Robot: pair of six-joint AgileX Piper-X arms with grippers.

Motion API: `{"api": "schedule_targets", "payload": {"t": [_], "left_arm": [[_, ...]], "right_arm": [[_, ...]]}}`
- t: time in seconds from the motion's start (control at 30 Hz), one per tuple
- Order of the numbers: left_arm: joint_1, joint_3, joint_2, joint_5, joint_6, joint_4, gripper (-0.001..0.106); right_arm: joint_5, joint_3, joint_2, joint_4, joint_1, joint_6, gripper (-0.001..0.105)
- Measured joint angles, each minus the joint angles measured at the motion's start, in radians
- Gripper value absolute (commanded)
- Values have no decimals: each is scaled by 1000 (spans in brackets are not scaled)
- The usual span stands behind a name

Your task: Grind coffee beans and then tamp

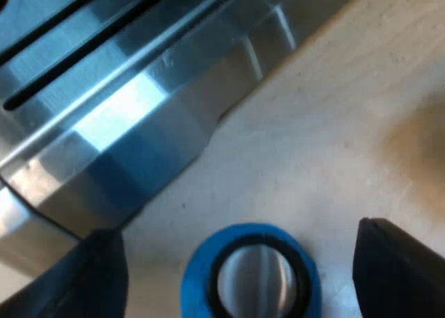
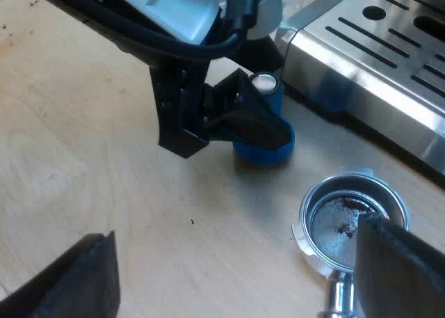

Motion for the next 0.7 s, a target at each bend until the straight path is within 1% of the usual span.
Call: {"api": "schedule_targets", "payload": {"t": [0.1,0.13,0.23,0.27,0.33,0.53,0.6,0.7], "left_arm": [[0,0,-38,-9,0,19,69],[0,0,-57,-13,0,28,69],[0,0,-169,-76,1,89,69],[0,0,-182,-83,1,98,69],[0,0,-269,-98,4,132,69],[0,0,-483,-100,6,243,69],[0,0,-537,-100,7,264,69],[0,0,-567,-100,7,272,69]], "right_arm": [[0,0,0,0,0,5,71],[0,0,0,0,0,25,71],[0,0,0,0,0,39,71],[0,0,0,0,0,40,71],[0,0,0,0,0,43,71],[-6,-10,0,2,0,48,71],[-7,-26,0,20,0,48,71],[-7,-61,0,71,0,50,71]]}}
